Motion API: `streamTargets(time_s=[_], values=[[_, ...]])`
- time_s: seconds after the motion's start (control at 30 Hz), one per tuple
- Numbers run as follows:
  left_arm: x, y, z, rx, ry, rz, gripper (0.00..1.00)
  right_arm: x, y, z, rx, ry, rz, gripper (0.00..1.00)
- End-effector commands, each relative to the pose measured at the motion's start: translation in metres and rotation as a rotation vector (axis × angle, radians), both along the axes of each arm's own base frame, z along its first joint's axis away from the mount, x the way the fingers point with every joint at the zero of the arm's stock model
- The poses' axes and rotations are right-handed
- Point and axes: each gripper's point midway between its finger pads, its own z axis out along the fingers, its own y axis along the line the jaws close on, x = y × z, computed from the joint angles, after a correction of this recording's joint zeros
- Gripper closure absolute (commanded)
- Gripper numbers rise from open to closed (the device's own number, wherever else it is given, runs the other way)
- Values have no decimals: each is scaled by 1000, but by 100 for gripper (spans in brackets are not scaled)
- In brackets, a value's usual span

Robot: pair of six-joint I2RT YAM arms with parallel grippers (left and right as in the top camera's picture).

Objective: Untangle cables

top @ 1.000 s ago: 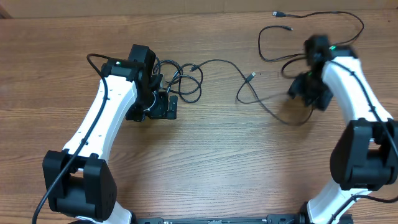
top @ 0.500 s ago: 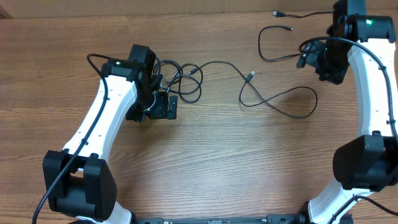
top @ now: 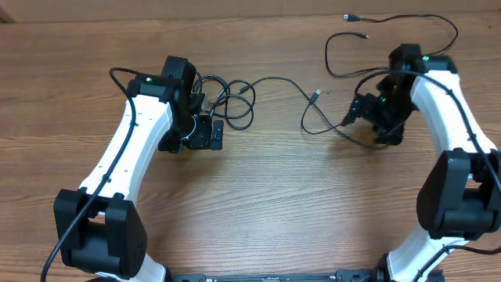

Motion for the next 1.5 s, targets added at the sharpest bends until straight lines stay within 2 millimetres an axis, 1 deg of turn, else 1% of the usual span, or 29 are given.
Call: streamTargets(time_s=[0.0,0.07,0.13,0.2,0.27,0.3,0.37,0.4,0.47,0.5,0.53,0.57,0.6,0.7,0.77,0.83,0.87,0.93,1.0,1.07,1.17,1.2,1.27,1.37,1.47], values=[[-2,-1,-2,7,5,-7,1,3,32,-4,156,-29,18,11],[-2,-1,-2,7,7,-7,0,10,42,-4,201,-65,28,11],[-3,-1,-2,7,9,-7,0,17,45,-4,203,-91,19,10],[-3,-1,-2,7,9,-7,0,23,42,-6,176,-107,-3,11],[-3,-1,-2,7,9,-7,1,26,33,-11,109,-101,-52,17],[-3,-1,-2,7,8,-7,1,26,27,-14,71,-92,-76,25],[-3,-1,-2,7,8,-7,1,23,20,-19,13,-74,-103,44],[-3,-1,-2,7,8,-7,0,22,20,-21,7,-69,-103,53],[-3,-1,-2,7,8,-7,0,20,20,-25,4,-66,-99,68],[-2,-1,-2,7,7,-7,0,19,17,-27,-19,-68,-97,82],[-2,-1,-2,7,6,-7,0,20,15,-27,-31,-69,-98,85],[-2,-1,-2,7,6,-7,0,21,11,-28,-52,-74,-100,93],[-2,-1,-2,7,6,-7,1,22,7,-28,-64,-77,-106,96],[-2,-1,-2,7,6,-7,0,26,-9,-23,-97,-88,-128,96],[-2,-1,-2,7,6,-7,1,33,-22,-12,-106,-105,-145,96],[-2,-1,-2,7,6,-7,0,43,-33,5,-107,-148,-130,96],[-2,-1,-2,7,5,-7,0,51,-40,20,-113,-183,-106,96],[-2,-1,-2,7,5,-7,1,58,-50,40,-126,-226,-75,96],[-2,-1,-2,7,6,-7,1,63,-65,59,-167,-247,-107,96],[-2,-1,-2,7,5,-7,1,61,-85,71,-237,-236,-185,96],[-2,-1,-2,7,6,-7,1,51,-114,74,-344,-193,-297,96],[-2,-1,-2,7,5,-7,0,49,-120,73,-361,-186,-308,96],[-2,-1,-2,7,4,-7,1,45,-129,70,-376,-173,-326,96],[-2,-1,-2,7,4,-7,1,40,-137,67,-374,-153,-364,96],[-2,-1,-2,7,4,-7,0,39,-147,67,-399,-151,-388,96]])
